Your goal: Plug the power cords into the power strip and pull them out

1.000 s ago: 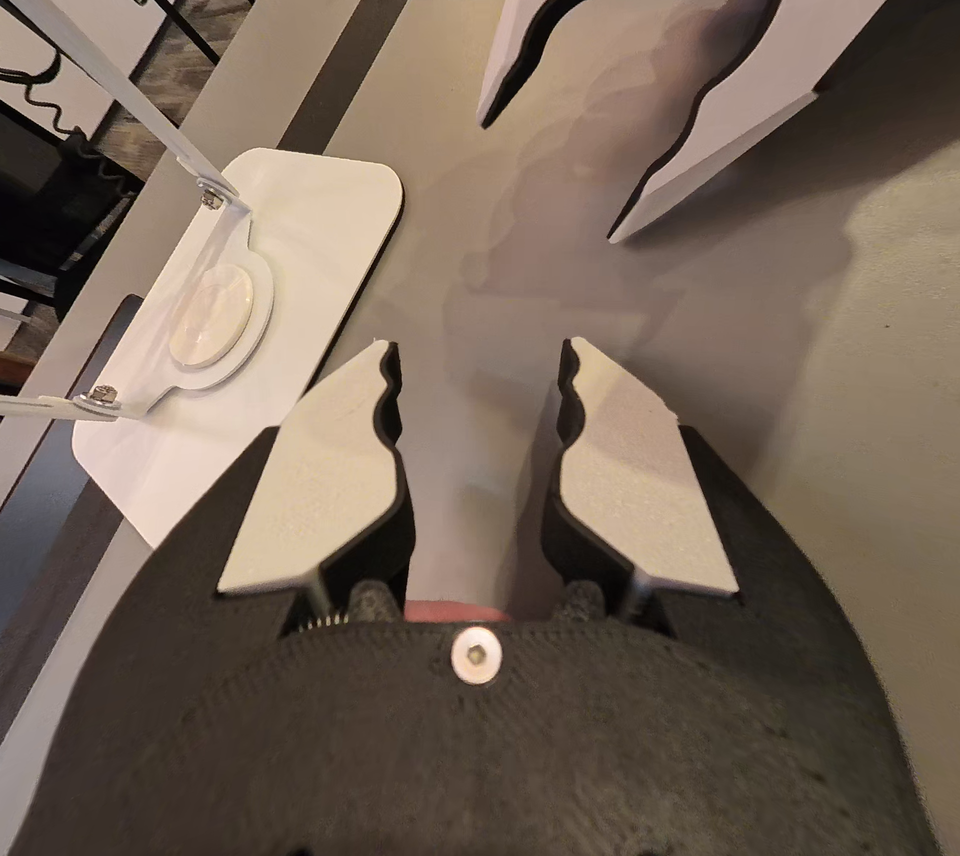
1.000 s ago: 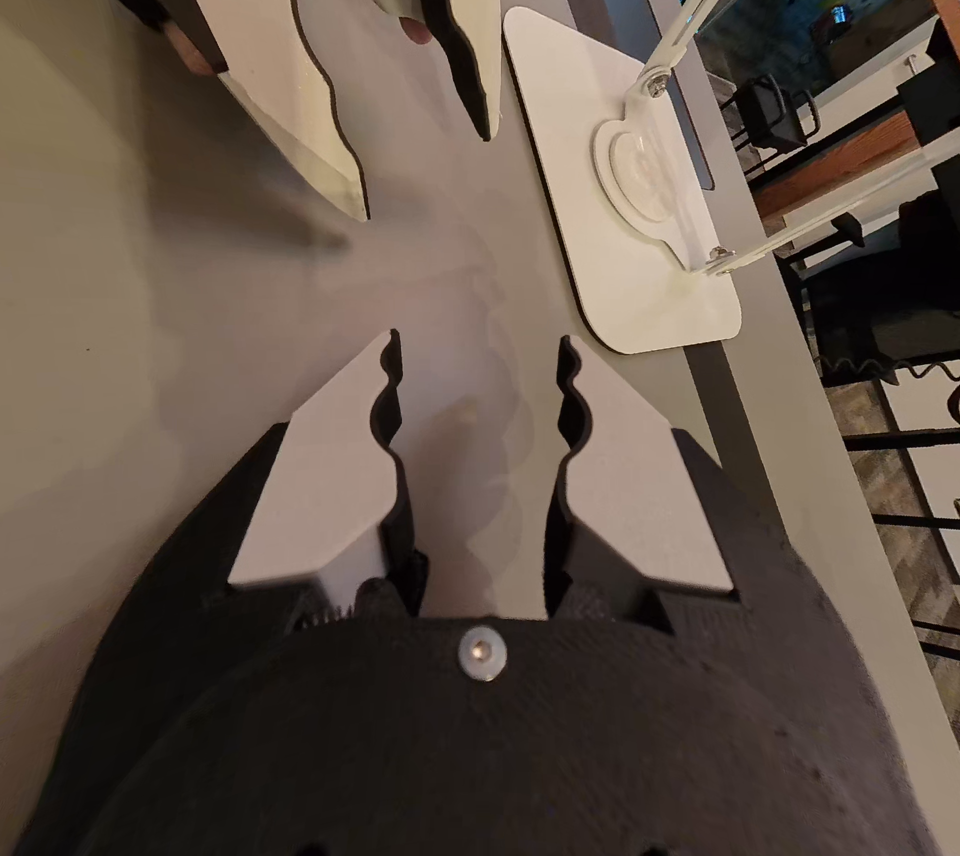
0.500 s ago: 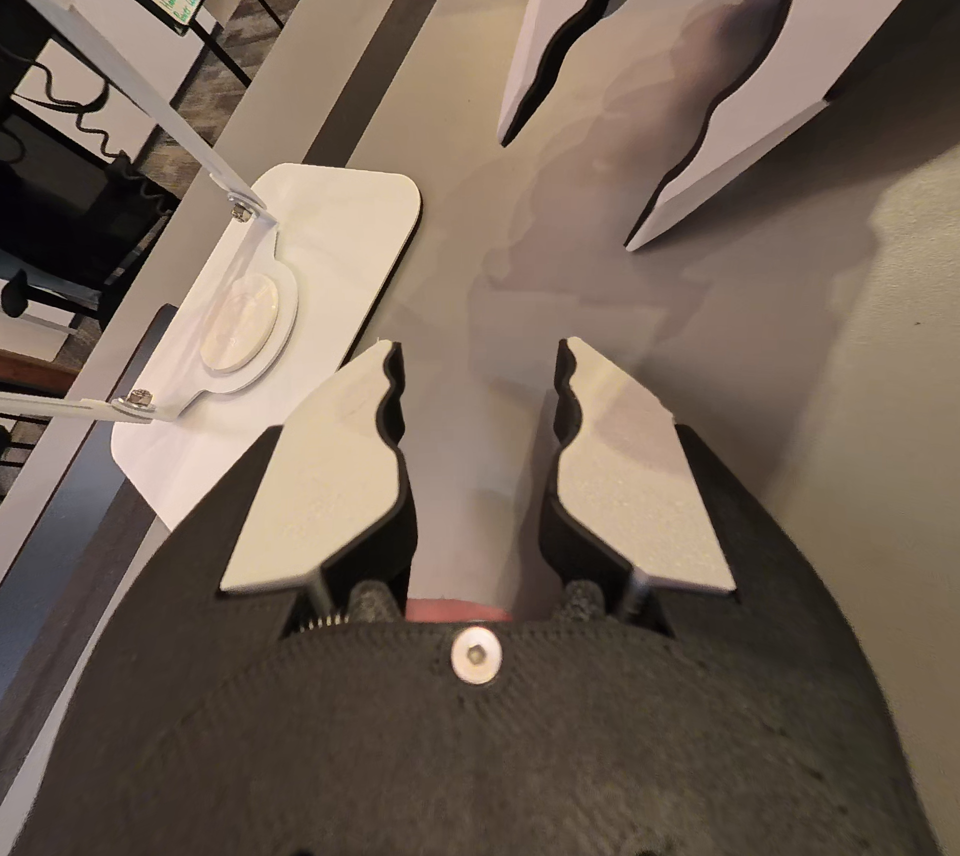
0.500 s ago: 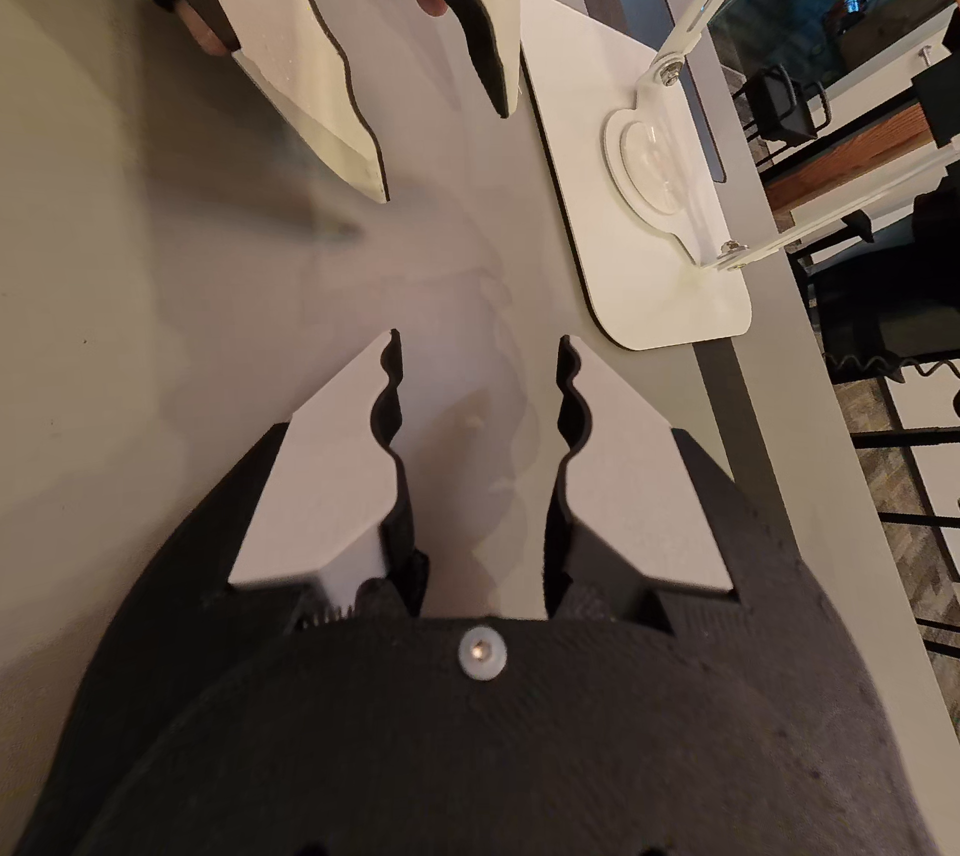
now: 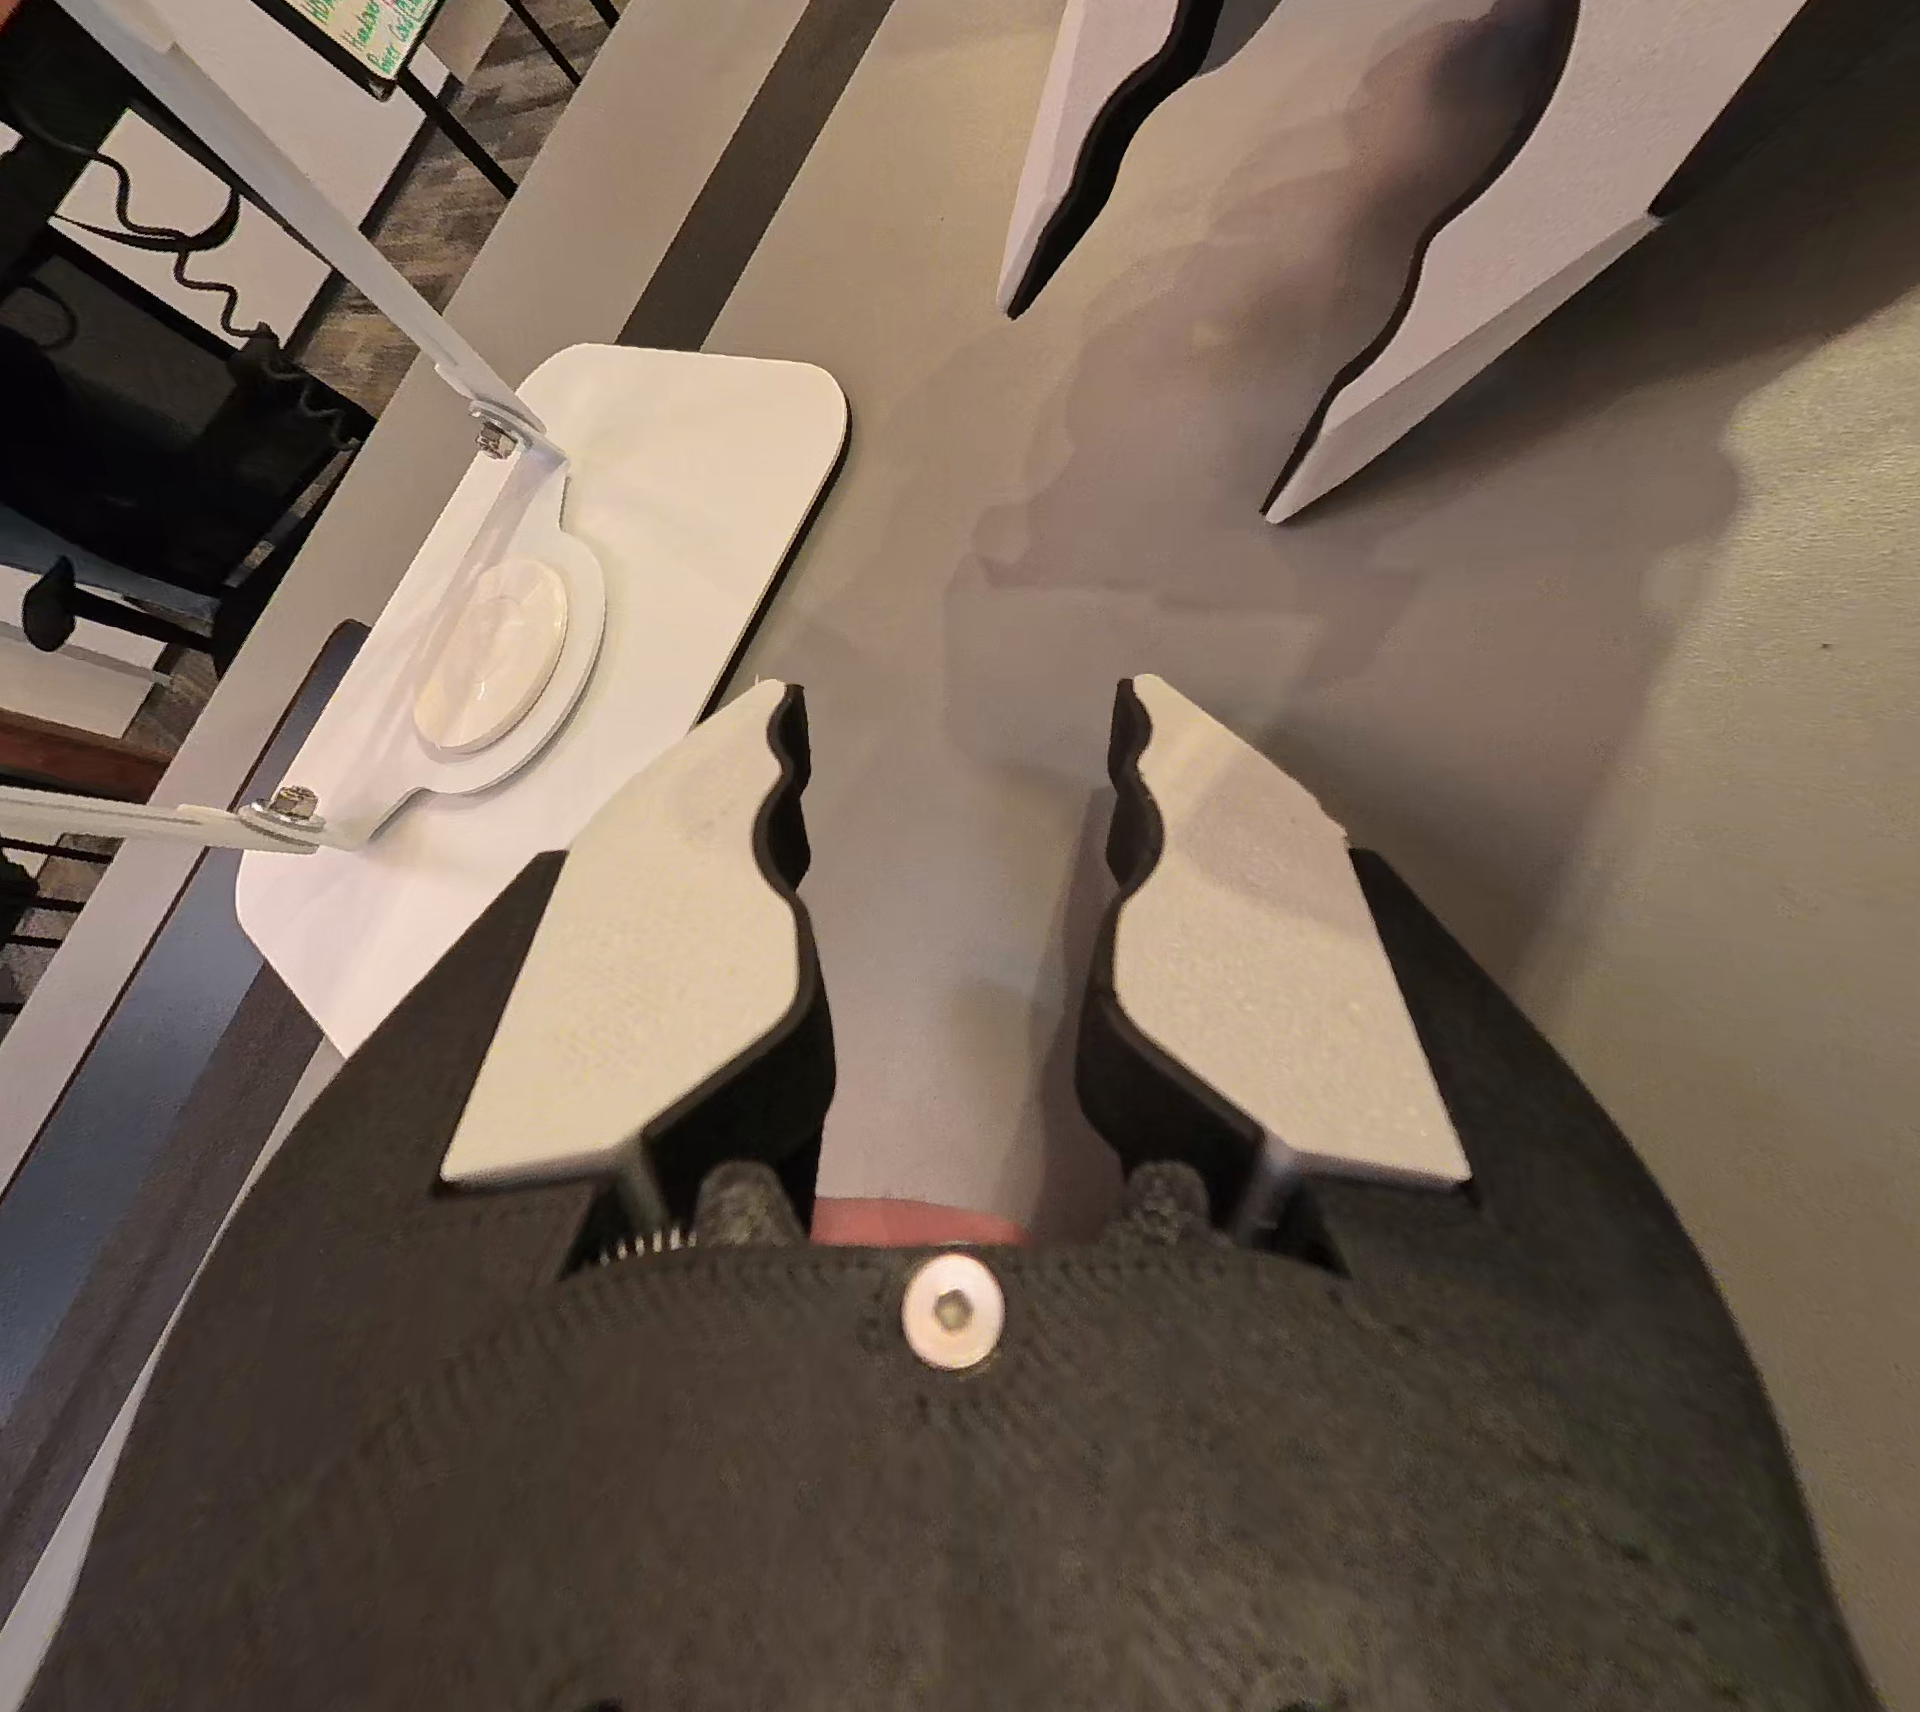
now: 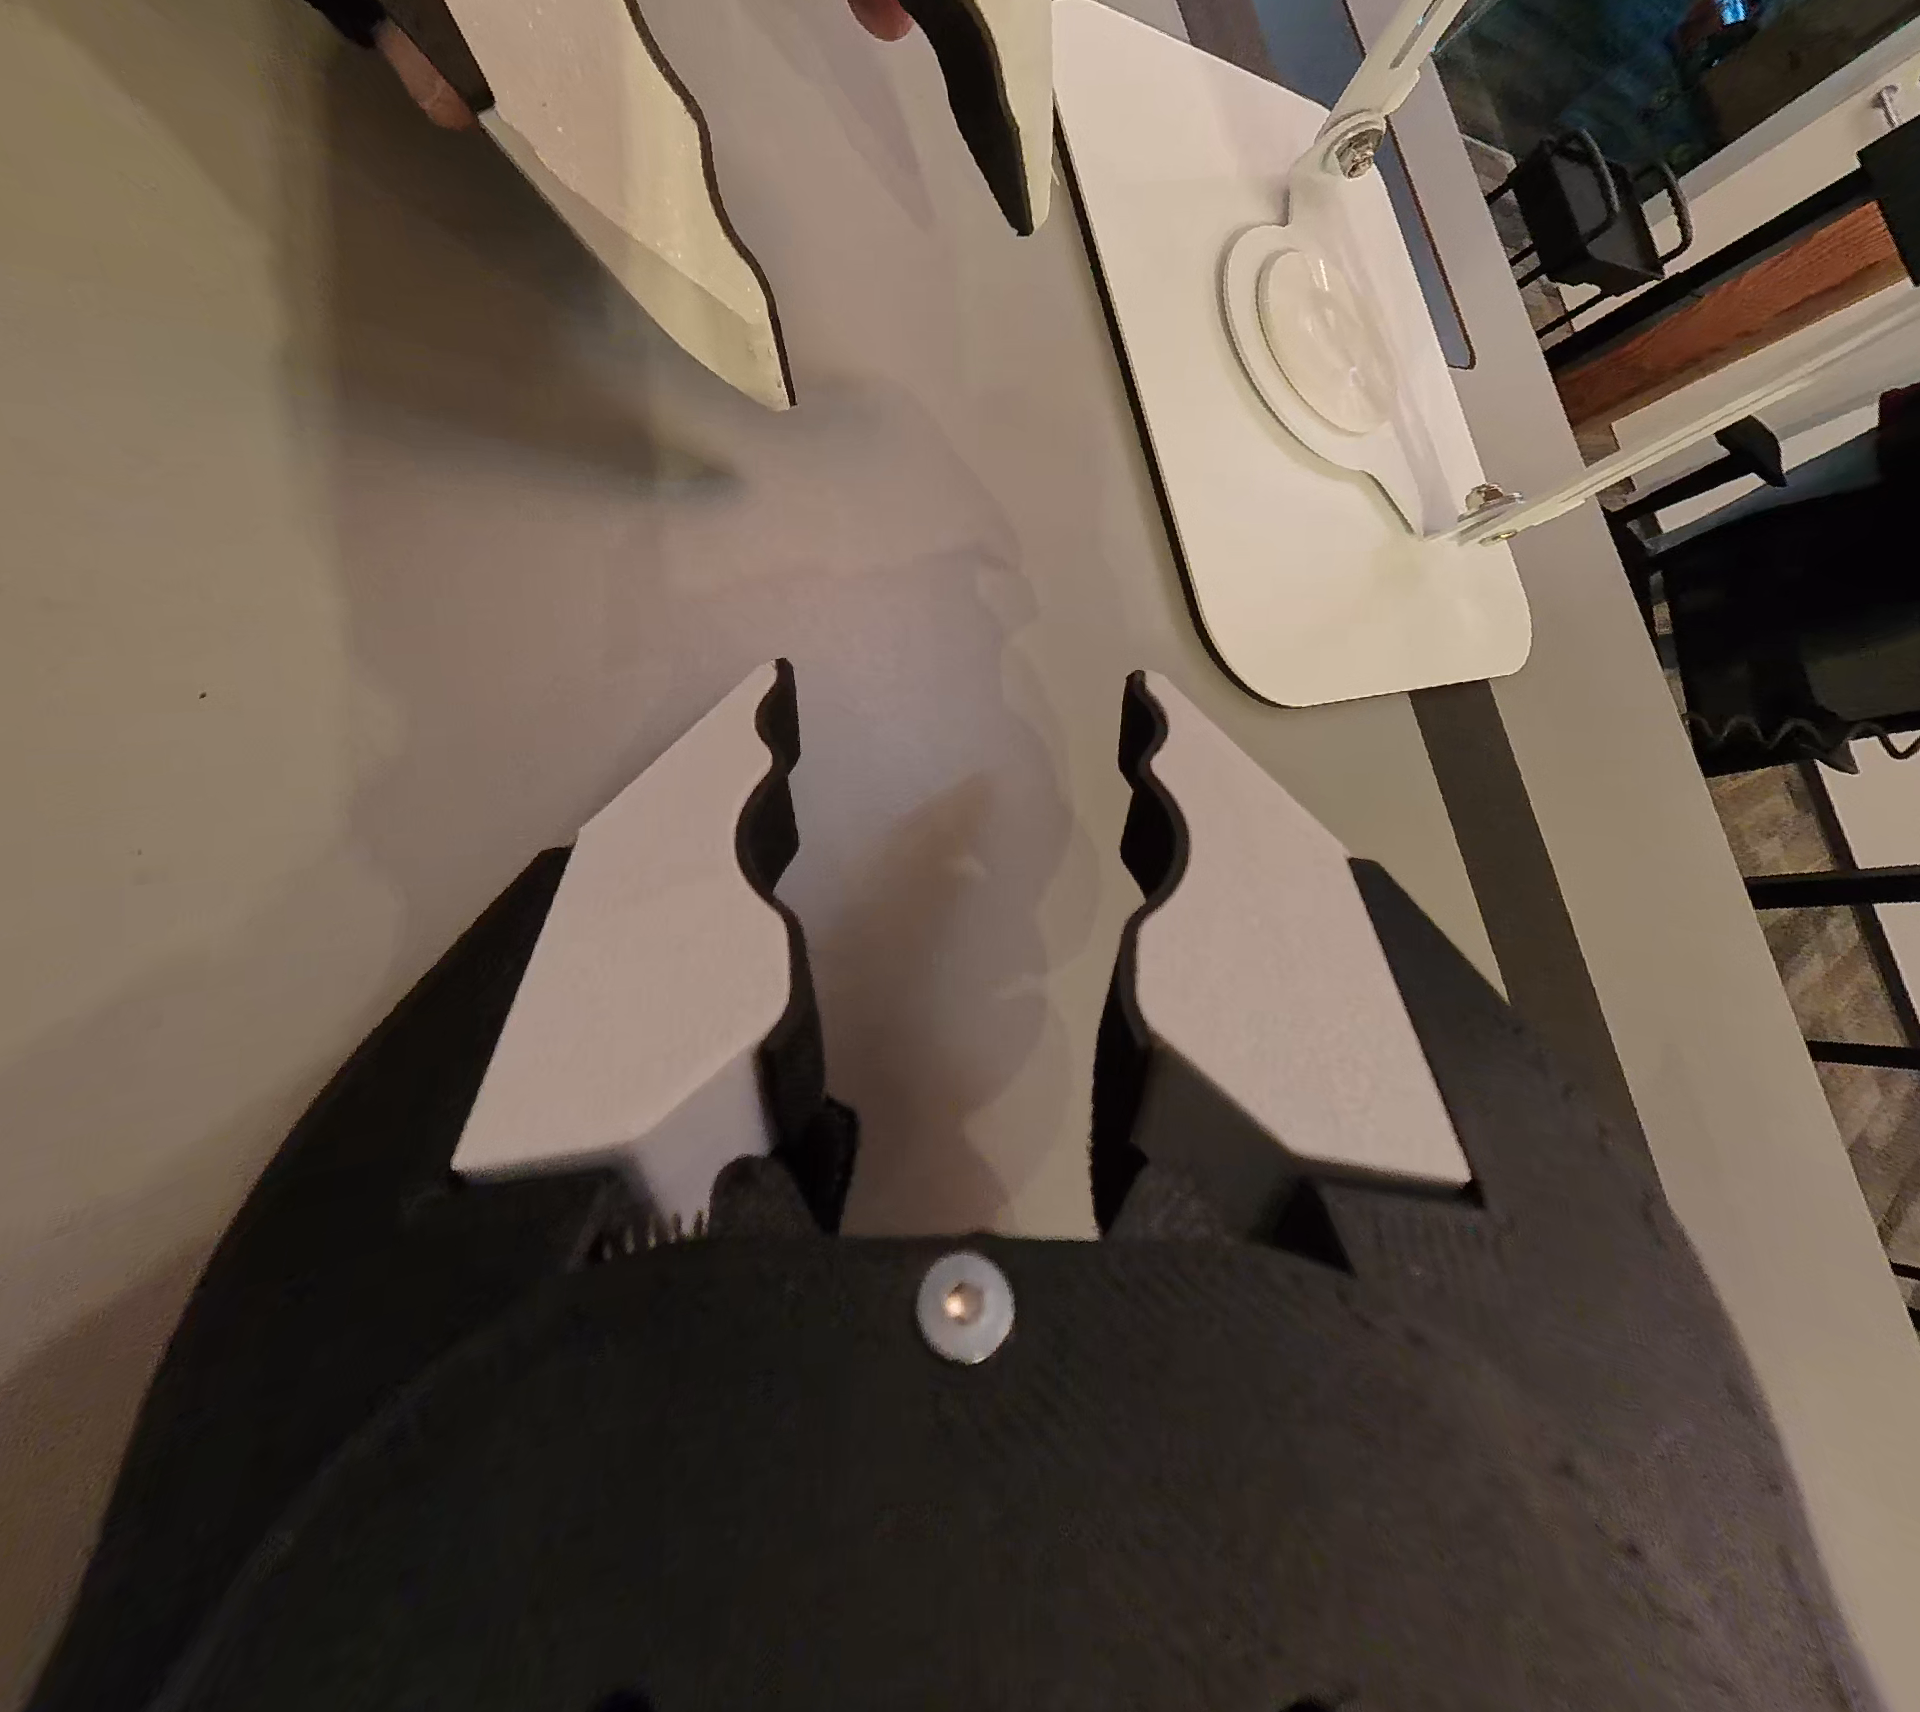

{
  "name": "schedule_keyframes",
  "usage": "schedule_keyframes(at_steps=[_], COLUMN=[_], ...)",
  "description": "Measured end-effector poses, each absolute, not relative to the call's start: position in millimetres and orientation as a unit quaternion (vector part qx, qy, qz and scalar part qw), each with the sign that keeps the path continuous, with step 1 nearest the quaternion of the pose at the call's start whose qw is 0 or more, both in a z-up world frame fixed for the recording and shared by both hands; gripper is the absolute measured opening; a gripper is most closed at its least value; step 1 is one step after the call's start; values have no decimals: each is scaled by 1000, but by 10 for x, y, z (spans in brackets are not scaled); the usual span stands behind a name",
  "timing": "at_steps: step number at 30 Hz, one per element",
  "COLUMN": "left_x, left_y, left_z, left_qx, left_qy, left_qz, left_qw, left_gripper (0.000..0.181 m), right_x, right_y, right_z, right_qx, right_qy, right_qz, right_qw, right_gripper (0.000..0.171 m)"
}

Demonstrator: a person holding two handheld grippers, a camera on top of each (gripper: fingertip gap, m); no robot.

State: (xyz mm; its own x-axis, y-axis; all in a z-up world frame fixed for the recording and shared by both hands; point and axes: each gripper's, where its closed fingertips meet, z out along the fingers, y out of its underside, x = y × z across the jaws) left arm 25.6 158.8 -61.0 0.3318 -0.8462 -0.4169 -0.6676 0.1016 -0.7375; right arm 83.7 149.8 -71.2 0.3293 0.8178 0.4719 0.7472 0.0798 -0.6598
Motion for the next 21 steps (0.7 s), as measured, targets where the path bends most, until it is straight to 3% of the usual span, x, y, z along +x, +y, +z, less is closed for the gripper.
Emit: schedule_keyframes(at_steps=[13, 17, 21], left_x=[244, 222, 192], left_y=[1699, 1755, 1670], left_z=[-536, -270, 346], left_qx=[-657, -651, -619], left_qy=[556, 533, 528], left_qz=[-85, -85, -55], left_qw=[502, 534, 579], left_gripper=[54, 51, 47], right_x=[888, 950, 1215], right_y=[1599, 1646, 1590], right_z=[-642, -194, 415], right_qx=[-674, -672, -686], right_qy=[-576, -548, -511], right_qz=[16, 16, 11], right_qw=[463, 497, 518], right_gripper=[63, 62, 71])
